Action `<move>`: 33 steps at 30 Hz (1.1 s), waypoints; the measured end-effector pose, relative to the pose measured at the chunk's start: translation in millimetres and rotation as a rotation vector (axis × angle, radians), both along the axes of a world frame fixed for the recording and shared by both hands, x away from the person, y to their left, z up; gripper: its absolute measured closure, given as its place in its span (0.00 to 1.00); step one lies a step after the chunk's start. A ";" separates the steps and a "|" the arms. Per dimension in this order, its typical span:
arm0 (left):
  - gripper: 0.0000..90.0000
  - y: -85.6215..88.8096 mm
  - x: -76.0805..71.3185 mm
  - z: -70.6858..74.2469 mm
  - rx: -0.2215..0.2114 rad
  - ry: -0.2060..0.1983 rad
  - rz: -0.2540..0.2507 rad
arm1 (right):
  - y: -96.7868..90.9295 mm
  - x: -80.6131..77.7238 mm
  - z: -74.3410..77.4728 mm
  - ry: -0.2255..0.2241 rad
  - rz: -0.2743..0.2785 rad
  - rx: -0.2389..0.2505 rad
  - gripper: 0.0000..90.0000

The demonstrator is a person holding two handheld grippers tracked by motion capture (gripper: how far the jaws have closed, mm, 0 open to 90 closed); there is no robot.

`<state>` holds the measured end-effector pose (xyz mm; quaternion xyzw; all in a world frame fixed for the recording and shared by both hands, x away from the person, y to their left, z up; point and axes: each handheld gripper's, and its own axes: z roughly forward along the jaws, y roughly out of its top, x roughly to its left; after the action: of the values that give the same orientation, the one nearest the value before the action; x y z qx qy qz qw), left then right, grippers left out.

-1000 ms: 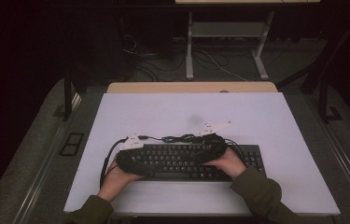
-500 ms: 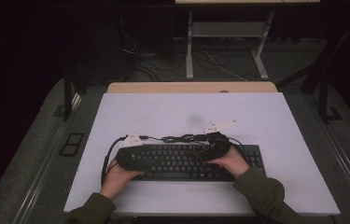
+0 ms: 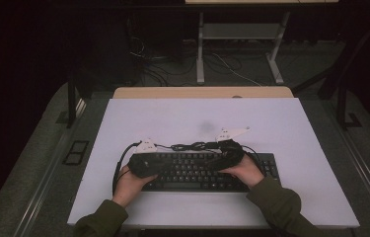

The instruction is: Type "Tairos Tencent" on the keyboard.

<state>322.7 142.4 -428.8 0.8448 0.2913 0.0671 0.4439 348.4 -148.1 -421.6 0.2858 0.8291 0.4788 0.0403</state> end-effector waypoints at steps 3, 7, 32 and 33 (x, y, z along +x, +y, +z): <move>0.99 -2.8 0.7 -0.3 0.020 0.004 -0.004 | -0.1 0.0 0.4 -0.004 0.001 0.000 0.19; 0.99 -4.8 1.6 -1.7 0.025 0.010 -0.002 | -0.5 0.0 0.7 -0.002 -0.001 0.001 0.19; 0.99 -8.1 3.8 -8.7 0.050 0.029 -0.004 | 0.6 -0.3 0.7 -0.006 -0.002 -0.006 0.19; 0.99 -8.2 3.7 -8.6 0.052 0.028 -0.003 | 0.6 -0.4 0.8 -0.005 -0.002 -0.005 0.19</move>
<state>326.4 134.2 -437.4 0.8573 0.2941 0.0621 0.4180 348.0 -147.5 -420.8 0.2854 0.8297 0.4777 0.0438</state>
